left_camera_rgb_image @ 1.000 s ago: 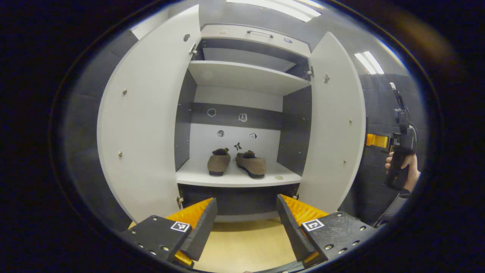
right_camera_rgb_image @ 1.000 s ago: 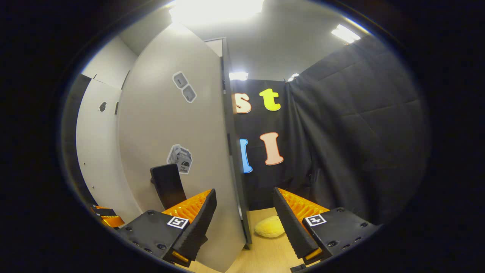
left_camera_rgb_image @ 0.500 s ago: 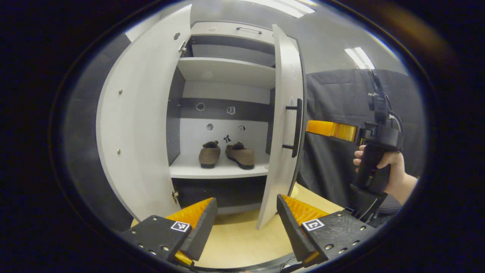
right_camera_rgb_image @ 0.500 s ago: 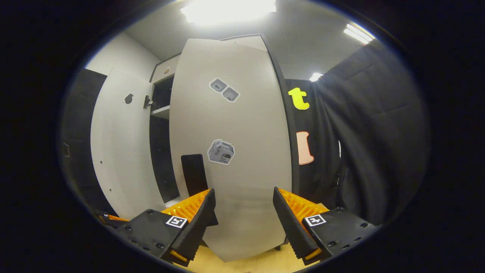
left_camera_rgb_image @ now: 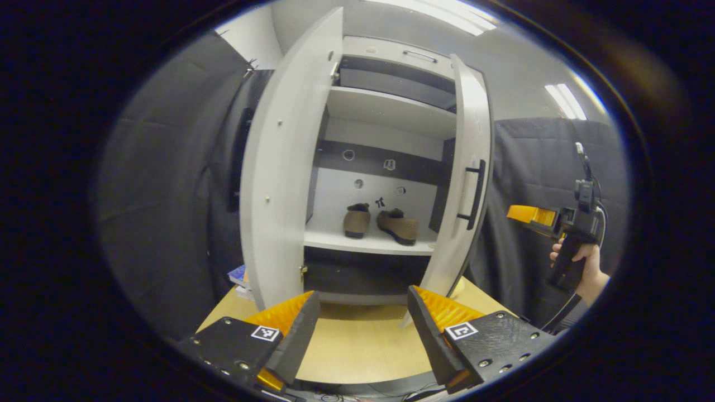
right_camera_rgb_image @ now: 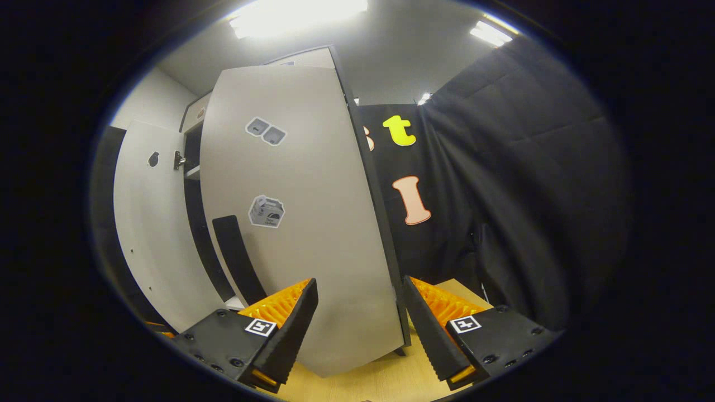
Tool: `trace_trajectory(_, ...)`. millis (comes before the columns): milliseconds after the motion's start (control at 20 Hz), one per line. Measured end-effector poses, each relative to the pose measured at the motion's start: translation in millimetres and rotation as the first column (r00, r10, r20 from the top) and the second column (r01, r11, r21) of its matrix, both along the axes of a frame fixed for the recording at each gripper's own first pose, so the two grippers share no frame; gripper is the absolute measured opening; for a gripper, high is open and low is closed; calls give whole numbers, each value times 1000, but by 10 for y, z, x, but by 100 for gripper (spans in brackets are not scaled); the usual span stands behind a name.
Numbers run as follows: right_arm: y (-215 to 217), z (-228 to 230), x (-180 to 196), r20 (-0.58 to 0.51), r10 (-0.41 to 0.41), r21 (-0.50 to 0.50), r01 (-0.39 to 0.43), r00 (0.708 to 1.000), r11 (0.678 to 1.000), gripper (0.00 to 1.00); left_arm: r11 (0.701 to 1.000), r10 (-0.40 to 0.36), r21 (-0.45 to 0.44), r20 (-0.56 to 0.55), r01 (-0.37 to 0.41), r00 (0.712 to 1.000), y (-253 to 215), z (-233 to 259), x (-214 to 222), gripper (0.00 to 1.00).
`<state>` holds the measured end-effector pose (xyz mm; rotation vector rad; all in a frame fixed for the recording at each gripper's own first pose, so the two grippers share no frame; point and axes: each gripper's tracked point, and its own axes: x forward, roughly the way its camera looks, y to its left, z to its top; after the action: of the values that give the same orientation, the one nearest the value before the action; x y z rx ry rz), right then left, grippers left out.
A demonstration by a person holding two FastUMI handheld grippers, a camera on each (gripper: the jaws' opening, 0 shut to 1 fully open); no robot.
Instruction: Grab one shoe with the right hand and put it into the shoe cabinet, grab the other shoe with the left hand and put it into the shoe cabinet; then close the right door with the right hand and the left door with the left hand.
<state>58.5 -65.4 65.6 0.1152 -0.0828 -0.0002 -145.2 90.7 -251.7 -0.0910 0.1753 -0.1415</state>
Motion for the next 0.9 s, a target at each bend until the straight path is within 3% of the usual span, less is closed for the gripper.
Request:
trace_trajectory(150, -31, -50, 38, 0, -22, -38, 22, 1000, 999, 96, 996, 84, 17, 2, -84, 996, 389, -35, -182, 91)
trace_trajectory(200, -36, -79, 60, -4, -28, -46, 28, 1000, 999, 89, 993, 117, 27, 8, -117, 993, 538, -9, -231, 91)
trace_trajectory(250, -37, -109, 87, -10, -27, -48, 26, 1000, 998, 97, 988, 146, 38, 17, -146, 989, 702, 28, -251, 91)
trace_trajectory(400, 2, -261, 142, -32, -8, -60, 6, 999, 998, 97, 970, 240, 20, 24, -240, 970, 1138, 105, -218, 91)
trace_trajectory(450, 37, -356, 101, -42, -10, -70, 7, 999, 997, 90, 965, 261, 9, 29, -262, 965, 1270, 145, -213, 91)
trace_trajectory(500, 62, -439, 55, -52, -12, -77, 8, 999, 997, 97, 959, 284, 14, 43, -285, 958, 1411, 215, -195, 91)
trace_trajectory(550, 61, -510, 17, -63, -12, -80, 7, 998, 997, 97, 952, 304, 26, 63, -306, 950, 1572, 285, -165, 91)
trace_trajectory(600, 82, -578, -7, -75, -13, -80, 7, 997, 997, 97, 948, 312, 35, 85, -316, 946, 1695, 397, -102, 98)
trace_trajectory(650, 92, -645, -32, -88, -14, -78, 7, 996, 997, 97, 946, 316, 40, 108, -322, 943, 1795, 501, -28, 91)
trace_trajectory(800, 85, -810, -133, -115, -33, -79, 24, 993, 997, 97, 937, 323, 81, 174, -340, 930, 2040, 785, 310, 91)
trace_trajectory(850, 66, -842, -174, -119, -43, -80, 33, 992, 996, 97, 932, 324, 104, 192, -347, 926, 2108, 869, 408, 84)
trace_trajectory(900, 58, -866, -217, -124, -50, -79, 41, 991, 996, 97, 922, 333, 132, 207, -364, 920, 2189, 939, 497, 91)
